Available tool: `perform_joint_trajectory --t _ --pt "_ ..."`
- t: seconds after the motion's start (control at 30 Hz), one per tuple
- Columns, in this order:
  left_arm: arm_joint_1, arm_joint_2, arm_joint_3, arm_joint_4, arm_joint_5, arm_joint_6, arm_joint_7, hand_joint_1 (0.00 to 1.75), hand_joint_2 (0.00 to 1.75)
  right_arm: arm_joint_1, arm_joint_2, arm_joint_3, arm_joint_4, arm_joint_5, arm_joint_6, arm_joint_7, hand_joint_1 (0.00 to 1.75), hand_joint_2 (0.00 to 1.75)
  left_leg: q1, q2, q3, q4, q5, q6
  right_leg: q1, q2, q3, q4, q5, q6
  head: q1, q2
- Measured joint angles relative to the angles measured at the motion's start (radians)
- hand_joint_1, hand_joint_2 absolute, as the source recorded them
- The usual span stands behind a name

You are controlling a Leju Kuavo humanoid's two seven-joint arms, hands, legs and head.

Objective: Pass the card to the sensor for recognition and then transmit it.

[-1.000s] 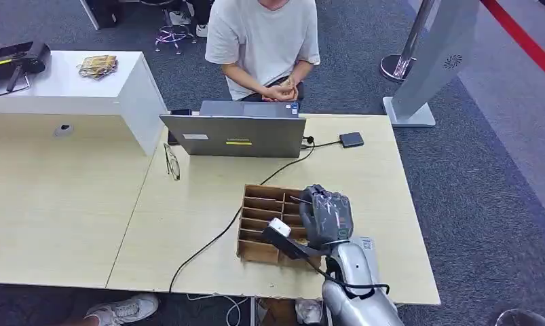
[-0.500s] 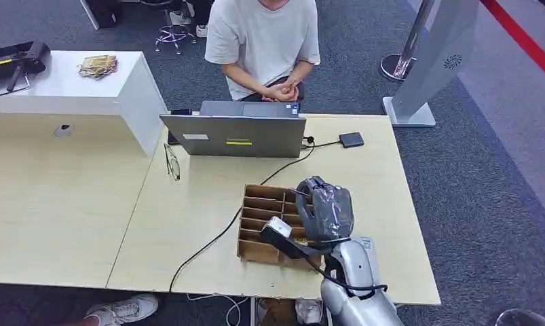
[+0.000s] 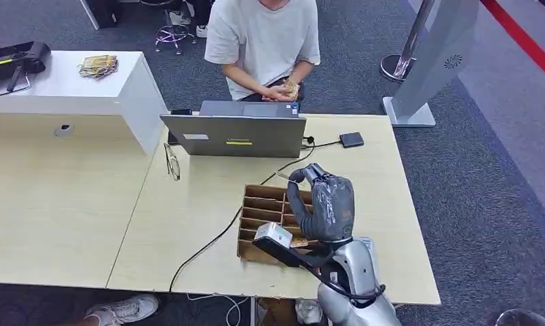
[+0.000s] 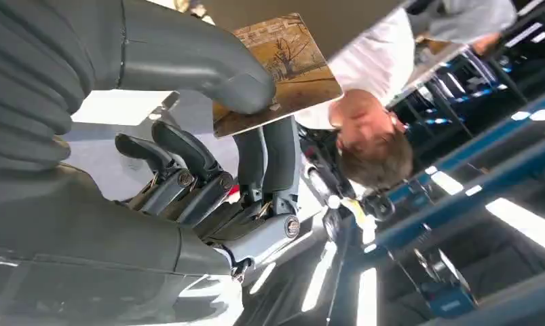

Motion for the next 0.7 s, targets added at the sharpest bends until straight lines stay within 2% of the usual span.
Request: perform_joint_trajectory --t 0.37,0.7 --pt "0.0 0.0 0.004 0.0 0.01 0.004 -0.003 0.0 0.0 0.017 0.0 0.049 -0.113 -0.077 -0.003 -0.043 1.75 1.75 0.0 0.0 0.0 0.0 0.0 0.0 0.0 0.0 0.0 0.0 0.0 0.0 0.0 0.0" --pt "0.0 0.0 0.004 0.0 0.005 0.0 -0.003 0.0 0.0 -0.002 0.008 0.087 -0.126 -0.106 0.031 -0.042 1.75 1.75 0.0 0.0 0.0 0.0 0.0 0.0 0.0 0.0 0.0 0.0 0.0 0.0 0.0 0.0"
